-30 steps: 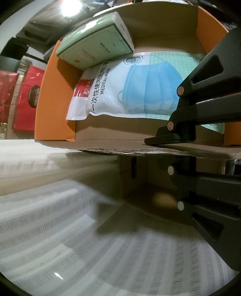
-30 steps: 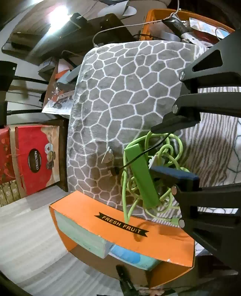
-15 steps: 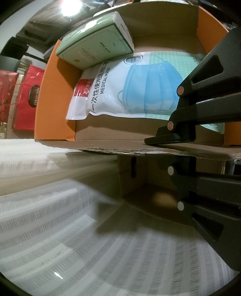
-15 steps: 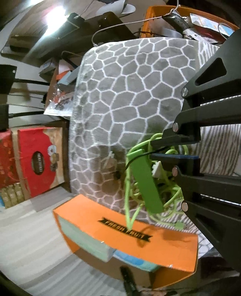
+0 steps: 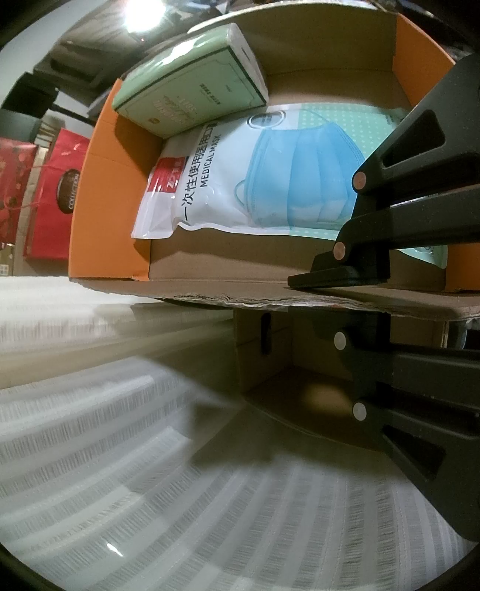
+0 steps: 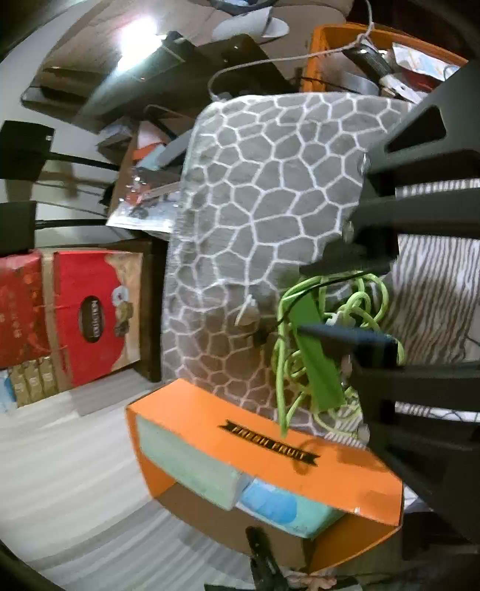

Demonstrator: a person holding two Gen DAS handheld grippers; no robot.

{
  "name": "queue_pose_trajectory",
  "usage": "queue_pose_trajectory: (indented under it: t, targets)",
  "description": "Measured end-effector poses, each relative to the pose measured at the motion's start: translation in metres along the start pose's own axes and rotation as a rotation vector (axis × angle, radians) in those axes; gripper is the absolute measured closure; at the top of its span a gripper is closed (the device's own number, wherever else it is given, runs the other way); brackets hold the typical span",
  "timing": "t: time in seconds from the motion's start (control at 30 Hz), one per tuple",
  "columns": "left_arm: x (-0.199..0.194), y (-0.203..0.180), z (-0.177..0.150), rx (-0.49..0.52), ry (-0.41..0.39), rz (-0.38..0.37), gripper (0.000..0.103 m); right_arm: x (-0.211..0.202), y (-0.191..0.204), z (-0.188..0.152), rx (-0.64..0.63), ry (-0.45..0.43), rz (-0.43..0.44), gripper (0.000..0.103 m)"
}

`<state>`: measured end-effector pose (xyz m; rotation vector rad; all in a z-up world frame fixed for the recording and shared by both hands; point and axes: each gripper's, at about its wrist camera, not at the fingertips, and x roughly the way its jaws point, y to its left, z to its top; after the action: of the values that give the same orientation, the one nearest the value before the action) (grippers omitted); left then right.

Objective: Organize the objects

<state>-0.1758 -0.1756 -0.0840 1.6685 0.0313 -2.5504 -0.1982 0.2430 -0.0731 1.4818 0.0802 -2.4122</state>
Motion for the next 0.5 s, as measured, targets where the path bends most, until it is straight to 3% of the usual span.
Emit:
queue_pose_trajectory:
  t: [0.3,0.33,0.4,0.5]
  targets:
    - [0.0,0.0,0.0,-0.001,0.0,0.0,0.096,0.032,-0.01,-0.012,0.011,0.074,0.003,0.068]
    - [0.0,0.0,0.0,-0.002,0.0,0.0,0.096,0.032,-0.011,-0.013,0.014,0.07,0.01,0.071]
    - [0.0,0.0,0.0,-0.001,0.001,0.001,0.096,0.033,-0.012,-0.013,0.02,0.068,0.032,0.096]
    - [0.0,0.0,0.0,-0.002,0.001,0.001,0.096,0.028,-0.011,-0.014,0.017,0.035,0.031,0.097]
